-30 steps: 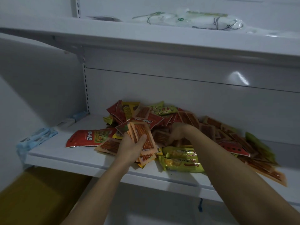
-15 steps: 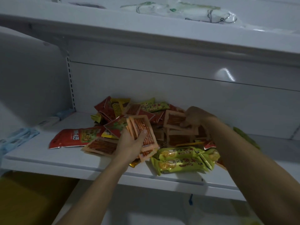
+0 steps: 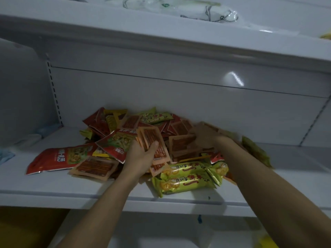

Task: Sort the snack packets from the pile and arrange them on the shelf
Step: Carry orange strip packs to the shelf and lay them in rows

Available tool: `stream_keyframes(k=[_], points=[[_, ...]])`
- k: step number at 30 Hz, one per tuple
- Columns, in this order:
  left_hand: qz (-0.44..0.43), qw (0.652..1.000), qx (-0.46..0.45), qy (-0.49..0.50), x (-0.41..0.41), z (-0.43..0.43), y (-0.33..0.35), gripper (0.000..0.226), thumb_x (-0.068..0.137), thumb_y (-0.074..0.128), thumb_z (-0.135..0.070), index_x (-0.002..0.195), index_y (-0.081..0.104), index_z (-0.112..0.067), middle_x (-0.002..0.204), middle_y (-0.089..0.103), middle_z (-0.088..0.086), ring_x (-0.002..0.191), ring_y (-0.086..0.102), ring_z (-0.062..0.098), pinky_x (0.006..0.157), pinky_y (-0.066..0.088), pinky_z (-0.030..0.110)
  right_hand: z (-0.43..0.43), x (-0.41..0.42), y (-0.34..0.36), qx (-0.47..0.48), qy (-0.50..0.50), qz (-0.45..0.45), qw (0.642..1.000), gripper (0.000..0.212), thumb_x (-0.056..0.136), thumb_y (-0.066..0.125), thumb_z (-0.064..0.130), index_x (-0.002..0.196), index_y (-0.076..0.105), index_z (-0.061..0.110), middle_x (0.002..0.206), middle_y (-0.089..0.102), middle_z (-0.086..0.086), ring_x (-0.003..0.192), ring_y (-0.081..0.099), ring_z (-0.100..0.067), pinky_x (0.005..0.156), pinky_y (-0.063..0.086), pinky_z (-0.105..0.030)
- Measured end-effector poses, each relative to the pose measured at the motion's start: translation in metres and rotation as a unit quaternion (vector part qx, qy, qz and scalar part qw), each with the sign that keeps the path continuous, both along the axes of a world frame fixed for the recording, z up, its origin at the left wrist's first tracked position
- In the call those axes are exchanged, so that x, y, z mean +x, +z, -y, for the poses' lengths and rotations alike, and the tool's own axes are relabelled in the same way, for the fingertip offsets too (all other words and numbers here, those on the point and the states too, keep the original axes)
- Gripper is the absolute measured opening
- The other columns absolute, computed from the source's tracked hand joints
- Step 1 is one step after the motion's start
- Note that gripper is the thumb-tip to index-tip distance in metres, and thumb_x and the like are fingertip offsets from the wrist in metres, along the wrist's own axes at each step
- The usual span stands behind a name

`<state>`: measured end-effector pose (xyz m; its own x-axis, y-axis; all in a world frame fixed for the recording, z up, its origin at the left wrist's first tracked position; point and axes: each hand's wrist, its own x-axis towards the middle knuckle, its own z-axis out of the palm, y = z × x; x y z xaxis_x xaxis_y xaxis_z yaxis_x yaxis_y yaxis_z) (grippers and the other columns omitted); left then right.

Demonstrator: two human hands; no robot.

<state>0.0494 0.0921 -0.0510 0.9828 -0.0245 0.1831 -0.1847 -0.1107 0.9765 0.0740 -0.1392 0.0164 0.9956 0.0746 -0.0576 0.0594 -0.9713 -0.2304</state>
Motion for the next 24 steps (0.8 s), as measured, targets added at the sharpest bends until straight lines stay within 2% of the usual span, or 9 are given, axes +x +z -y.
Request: stream_keyframes(k=[2, 4, 8, 11, 15, 17, 19, 22, 24], points=[[0.000, 1.000, 0.003, 0.003, 0.001, -0.001, -0.001, 0.013, 0.095, 0.064, -0.027, 0.107, 0.063, -0.021, 0.097, 0.072, -0.005, 0.091, 0.067, 0.010, 0.084, 0.054, 0.033, -0.005, 0.003, -0.008, 0.011, -0.001, -0.045, 0.999, 0.020, 0.081, 0.079, 0.025, 0.085, 0.060, 0.020, 0.087, 0.067, -0.001, 0.077, 0.066, -0.018, 0.066, 0.051, -0.030], [0.000, 1.000, 0.009, 0.007, 0.002, -0.003, -0.003, 0.017, 0.095, 0.064, -0.028, 0.109, 0.063, -0.019, 0.097, 0.071, -0.005, 0.091, 0.067, 0.011, 0.083, 0.053, 0.032, -0.009, 0.003, -0.012, -0.012, 0.006, -0.057, 0.998, 0.024, 0.080, 0.080, 0.027, 0.092, 0.062, 0.017, 0.091, 0.067, -0.003, 0.074, 0.065, -0.014, 0.061, 0.047, -0.027], [-0.005, 1.000, 0.007, 0.010, 0.004, -0.004, -0.007, 0.021, 0.094, 0.064, -0.029, 0.112, 0.062, -0.018, 0.099, 0.071, -0.005, 0.092, 0.066, 0.011, 0.080, 0.052, 0.030, -0.013, 0.002, -0.014, -0.051, 0.025, -0.027, 0.998, 0.032, 0.078, 0.081, 0.026, 0.097, 0.057, 0.019, 0.095, 0.059, 0.002, 0.077, 0.055, -0.014, 0.055, 0.037, -0.023], [-0.011, 1.000, 0.011, 0.011, 0.007, -0.006, -0.007, 0.027, 0.092, 0.066, -0.033, 0.113, 0.061, -0.017, 0.101, 0.071, -0.003, 0.094, 0.067, 0.014, 0.087, 0.055, 0.039, -0.011, -0.001, -0.011, -0.025, 0.030, -0.020, 0.999, 0.031, 0.078, 0.081, 0.023, 0.092, 0.055, 0.022, 0.093, 0.058, 0.003, 0.070, 0.055, -0.008, 0.055, 0.039, -0.024], [-0.014, 1.000, 0.014, 0.006, 0.009, -0.006, -0.005, 0.032, 0.091, 0.066, -0.039, 0.115, 0.060, -0.020, 0.103, 0.071, -0.003, 0.096, 0.067, 0.014, 0.090, 0.055, 0.043, -0.010, -0.011, -0.006, -0.029, 0.024, 0.009, 0.999, 0.031, 0.083, 0.076, 0.023, 0.107, 0.056, 0.020, 0.084, 0.046, 0.012, 0.074, 0.051, -0.007, 0.058, 0.036, -0.023], [-0.011, 1.000, 0.013, 0.004, 0.009, -0.005, -0.003, 0.030, 0.092, 0.066, -0.038, 0.114, 0.060, -0.020, 0.103, 0.071, -0.004, 0.096, 0.066, 0.013, 0.091, 0.054, 0.041, -0.008, -0.013, -0.008, -0.015, 0.018, 0.012, 1.000, 0.031, 0.087, 0.072, 0.023, 0.112, 0.054, 0.023, 0.084, 0.039, 0.016, 0.070, 0.043, -0.001, 0.057, 0.034, -0.021], [-0.003, 1.000, 0.010, -0.001, 0.009, -0.004, -0.002, 0.024, 0.093, 0.065, -0.033, 0.114, 0.062, -0.021, 0.102, 0.071, -0.005, 0.096, 0.066, 0.012, 0.089, 0.053, 0.037, -0.007, -0.011, -0.009, -0.002, 0.020, 0.021, 1.000, 0.025, 0.090, 0.069, 0.023, 0.111, 0.056, 0.023, 0.087, 0.044, 0.016, 0.072, 0.046, -0.002, 0.058, 0.036, -0.019], [0.010, 1.000, 0.003, 0.000, 0.010, -0.005, 0.002, 0.025, 0.094, 0.064, -0.031, 0.117, 0.061, -0.022, 0.104, 0.070, -0.007, 0.099, 0.065, 0.012, 0.083, 0.050, 0.030, -0.003, -0.004, -0.011, 0.058, -0.008, 0.059, 0.997, 0.025, 0.087, 0.071, 0.029, 0.109, 0.064, 0.020, 0.106, 0.061, -0.002, 0.095, 0.061, -0.021, 0.076, 0.047, -0.029], [0.018, 1.000, -0.011, 0.005, 0.012, -0.004, 0.006, 0.028, 0.093, 0.065, -0.031, 0.119, 0.059, -0.023, 0.106, 0.068, -0.008, 0.100, 0.063, 0.011, 0.081, 0.047, 0.028, -0.002, -0.002, -0.005, 0.124, -0.040, 0.126, 0.983, 0.025, 0.086, 0.073, 0.027, 0.107, 0.067, 0.016, 0.102, 0.063, -0.003, 0.090, 0.062, -0.020, 0.072, 0.043, -0.027]])
